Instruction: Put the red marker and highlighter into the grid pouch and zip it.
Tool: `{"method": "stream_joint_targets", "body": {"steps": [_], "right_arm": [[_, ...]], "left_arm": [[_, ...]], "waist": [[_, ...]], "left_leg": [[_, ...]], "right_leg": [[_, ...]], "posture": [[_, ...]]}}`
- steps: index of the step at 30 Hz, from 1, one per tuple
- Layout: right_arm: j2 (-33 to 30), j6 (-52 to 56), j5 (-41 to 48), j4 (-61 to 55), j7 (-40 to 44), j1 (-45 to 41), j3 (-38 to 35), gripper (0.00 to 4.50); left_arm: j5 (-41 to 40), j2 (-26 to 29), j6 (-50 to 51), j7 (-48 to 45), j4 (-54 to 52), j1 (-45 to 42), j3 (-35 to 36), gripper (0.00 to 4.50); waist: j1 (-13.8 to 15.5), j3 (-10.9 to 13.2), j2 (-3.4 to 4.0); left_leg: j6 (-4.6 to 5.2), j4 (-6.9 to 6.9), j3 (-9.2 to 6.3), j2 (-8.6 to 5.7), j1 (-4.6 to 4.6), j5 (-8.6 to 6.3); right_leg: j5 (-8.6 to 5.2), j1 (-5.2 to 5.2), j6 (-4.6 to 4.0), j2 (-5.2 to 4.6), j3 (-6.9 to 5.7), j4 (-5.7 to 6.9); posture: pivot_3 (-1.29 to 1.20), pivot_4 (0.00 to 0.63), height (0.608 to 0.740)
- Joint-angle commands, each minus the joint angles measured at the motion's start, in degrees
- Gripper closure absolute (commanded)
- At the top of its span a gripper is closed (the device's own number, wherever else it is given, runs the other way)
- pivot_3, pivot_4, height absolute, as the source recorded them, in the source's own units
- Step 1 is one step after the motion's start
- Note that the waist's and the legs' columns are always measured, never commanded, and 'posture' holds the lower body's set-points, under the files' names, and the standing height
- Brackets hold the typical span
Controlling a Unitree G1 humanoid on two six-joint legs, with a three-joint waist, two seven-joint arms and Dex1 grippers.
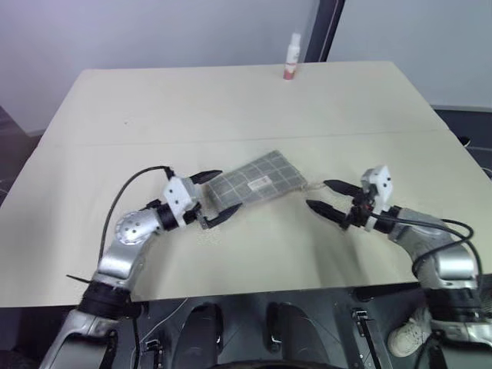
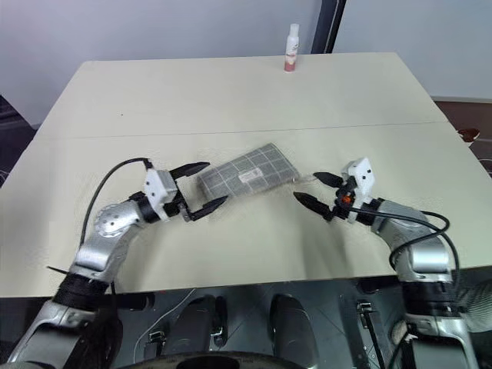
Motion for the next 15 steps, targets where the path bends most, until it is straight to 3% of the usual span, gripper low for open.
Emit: {"method": "stream_joint_targets", "body": {"steps": [1, 3, 10, 15], "right_arm": [[-2.62, -0.33, 0.9, -2.71, -0.36, 2.05, -4.77, 0.01], [-3.21, -0.52, 1.76, -3.92, -0.4, 3.75, -6.41, 0.01], [-6.34, -1.9, 3.52, -7.94, 2.3, 8.72, -11.93, 0.01], [-9.85, -5.0, 2.53, -2.19, 5.96, 8.56, -14.33, 0.01]], "left_arm": [[-7.54, 1.48, 9.14, 2.6, -4.62, 3.24, 7.81, 0.0], [-8.26, 2.55, 13.75, 4.79, -4.92, 5.75, 10.92, 0.0], [-6.62, 7.07, 14.99, 4.28, -5.25, 13.35, 19.7, 0.0], [-5.95, 9.27, 13.35, 0.97, -2.05, 16.6, 24.42, 0.0]], "waist": [[-0.02, 0.0, 0.0], [-0.14, 0.0, 0.0], [-0.01, 0.02, 0.02], [0.05, 0.03, 0.05]], "left_leg": [[0.0, 0.0, -0.01, 0.0, 0.01, 0.0], [0.0, 0.0, -0.02, 0.0, 0.03, 0.0], [-0.03, -0.01, -0.03, 0.01, 0.0, -0.02], [-0.21, -0.1, -0.04, 0.07, 0.0, -0.13]], "right_leg": [[-0.02, 0.0, 0.02, 0.01, 0.0, 0.0], [-0.06, 0.01, 0.09, 0.03, 0.0, 0.0], [-0.08, -0.04, 0.08, -0.01, 0.0, -0.06], [-0.08, -0.05, 0.08, -0.09, -0.04, -0.43]], "posture": [[0.0, 0.15, 0.74], [0.0, 0.15, 0.74], [0.0, 0.15, 0.74], [0.0, 0.15, 0.74]]}}
